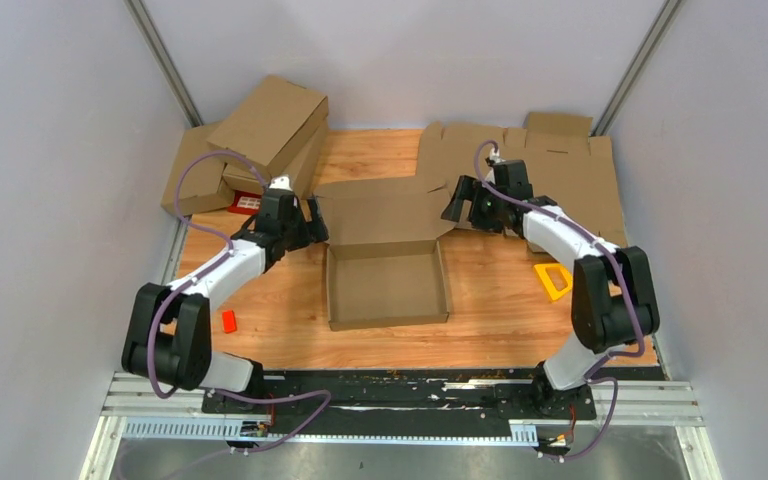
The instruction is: Fold the paper box
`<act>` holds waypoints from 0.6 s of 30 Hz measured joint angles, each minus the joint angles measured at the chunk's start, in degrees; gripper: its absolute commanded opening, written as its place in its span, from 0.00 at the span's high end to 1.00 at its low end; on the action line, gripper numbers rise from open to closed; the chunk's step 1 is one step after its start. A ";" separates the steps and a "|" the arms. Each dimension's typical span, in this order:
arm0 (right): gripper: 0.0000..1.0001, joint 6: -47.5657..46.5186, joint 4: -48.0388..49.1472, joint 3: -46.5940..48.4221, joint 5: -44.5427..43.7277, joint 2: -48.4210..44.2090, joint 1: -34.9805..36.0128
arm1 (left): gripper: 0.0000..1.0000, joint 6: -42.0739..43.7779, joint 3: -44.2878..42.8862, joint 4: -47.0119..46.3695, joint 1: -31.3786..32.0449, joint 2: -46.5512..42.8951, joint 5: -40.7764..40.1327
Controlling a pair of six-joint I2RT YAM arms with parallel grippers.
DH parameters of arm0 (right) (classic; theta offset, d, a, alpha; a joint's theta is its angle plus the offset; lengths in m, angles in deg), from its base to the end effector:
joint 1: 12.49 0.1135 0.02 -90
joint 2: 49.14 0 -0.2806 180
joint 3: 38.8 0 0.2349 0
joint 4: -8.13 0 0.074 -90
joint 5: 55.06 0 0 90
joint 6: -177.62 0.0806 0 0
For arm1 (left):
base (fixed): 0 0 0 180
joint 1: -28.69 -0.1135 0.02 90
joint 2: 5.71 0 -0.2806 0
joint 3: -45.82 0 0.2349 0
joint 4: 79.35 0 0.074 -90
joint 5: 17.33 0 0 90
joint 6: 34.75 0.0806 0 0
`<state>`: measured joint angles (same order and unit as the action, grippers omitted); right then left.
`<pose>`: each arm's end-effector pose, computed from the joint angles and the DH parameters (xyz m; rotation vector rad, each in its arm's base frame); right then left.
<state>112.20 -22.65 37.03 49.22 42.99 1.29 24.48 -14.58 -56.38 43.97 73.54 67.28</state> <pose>0.3444 0.1049 0.2166 0.1102 2.4459 0.6051 0.2961 -0.0731 0.2104 -0.3603 2.2878 -0.3046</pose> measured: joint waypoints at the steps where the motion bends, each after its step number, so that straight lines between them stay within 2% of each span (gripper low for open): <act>1: 0.13 0.04 0.11 0.87 0.46 1.29 0.00 | 0.00 0.00 0.00 -0.37 -0.28 0.66 0.59; 6: 0.18 0.39 0.94 5.75 3.19 7.43 0.02 | 0.04 0.00 -0.13 -1.66 -1.22 3.56 3.45; 11: 0.31 0.52 0.37 12.44 4.74 14.16 0.02 | 0.19 0.55 -4.92 -1.53 -1.29 7.23 5.25; 13: 0.40 0.57 0.37 14.60 5.64 16.52 0.22 | 0.26 1.09 -7.17 -1.62 -1.29 8.52 5.44; 15: 0.51 0.24 0.00 15.54 6.01 17.73 0.52 | 0.35 1.57 -8.31 -1.81 -1.29 9.18 5.81; 16: 0.57 -0.04 -0.42 15.78 6.03 17.99 0.76 | 0.44 1.77 -8.41 -1.92 -1.31 9.31 6.23; 17: 0.62 -0.33 -1.11 16.17 6.05 18.18 1.18 | 0.55 1.95 -8.41 -1.90 -1.31 9.38 6.62; 18: 0.68 -0.83 -1.38 16.46 6.10 18.32 1.53 | 0.71 2.05 -8.41 -1.90 -1.31 9.38 6.82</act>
<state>111.37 -24.03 53.49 55.32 61.31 2.82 26.54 -23.00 -58.28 42.66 82.91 74.10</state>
